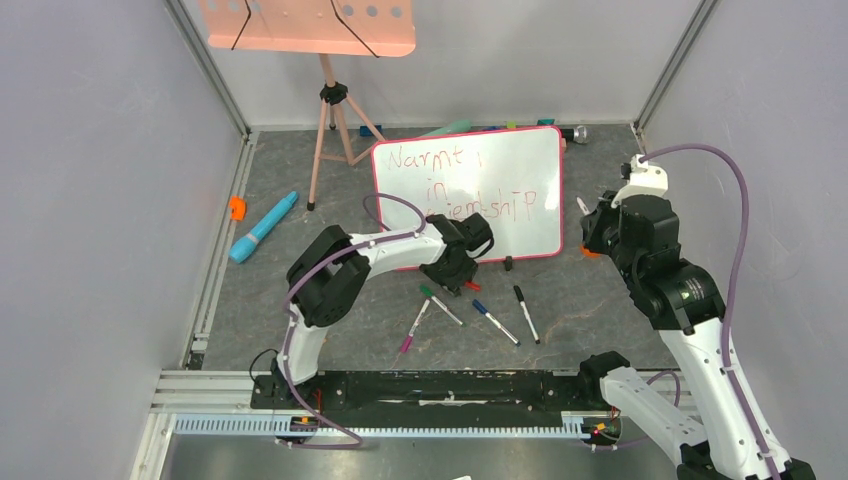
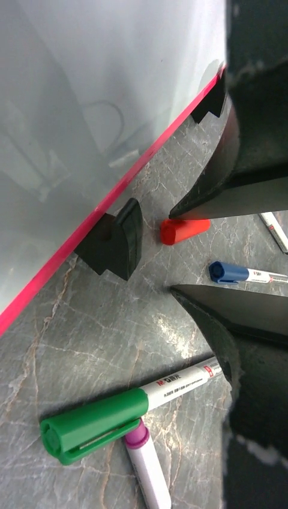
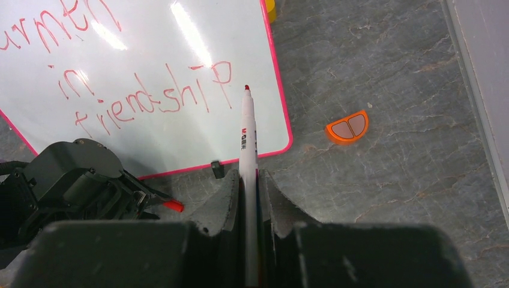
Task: Write a sentence on the whiteboard
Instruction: Pick up the pen cap from the center of the board, then insert the whiteboard marker without the cap into the pen cap.
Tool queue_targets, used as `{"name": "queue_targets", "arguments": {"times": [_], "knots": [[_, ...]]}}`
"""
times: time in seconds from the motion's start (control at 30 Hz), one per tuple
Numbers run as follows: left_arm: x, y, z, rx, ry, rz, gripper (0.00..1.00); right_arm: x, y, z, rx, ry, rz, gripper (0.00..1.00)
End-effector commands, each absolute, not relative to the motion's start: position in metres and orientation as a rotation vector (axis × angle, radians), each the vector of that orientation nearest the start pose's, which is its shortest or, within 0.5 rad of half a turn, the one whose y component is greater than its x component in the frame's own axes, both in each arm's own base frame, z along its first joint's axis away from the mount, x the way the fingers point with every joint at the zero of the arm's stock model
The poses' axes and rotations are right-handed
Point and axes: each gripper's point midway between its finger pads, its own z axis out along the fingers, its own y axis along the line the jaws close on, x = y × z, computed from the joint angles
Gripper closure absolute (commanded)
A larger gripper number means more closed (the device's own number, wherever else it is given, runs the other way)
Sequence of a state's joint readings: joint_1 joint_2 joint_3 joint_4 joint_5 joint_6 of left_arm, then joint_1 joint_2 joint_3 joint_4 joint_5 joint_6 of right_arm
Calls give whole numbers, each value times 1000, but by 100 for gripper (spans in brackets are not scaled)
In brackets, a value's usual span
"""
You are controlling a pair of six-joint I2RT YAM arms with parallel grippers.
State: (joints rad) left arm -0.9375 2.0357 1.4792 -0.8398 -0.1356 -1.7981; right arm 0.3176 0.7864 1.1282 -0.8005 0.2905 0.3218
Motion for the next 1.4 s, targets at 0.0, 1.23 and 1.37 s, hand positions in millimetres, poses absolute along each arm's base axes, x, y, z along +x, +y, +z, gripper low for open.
{"name": "queue_targets", "arguments": {"times": [0.0, 1.23, 1.37], "knots": [[246, -368, 21, -1323, 2666, -222, 50, 248, 36, 316, 208, 1930, 104, 100], [262, -355, 186, -1267, 2488, -1300, 98, 209, 142, 300, -293, 1905, 717, 100], [264, -358, 188, -1313, 2455, -1364, 98, 205, 151, 274, -347, 1975, 773, 100]]}}
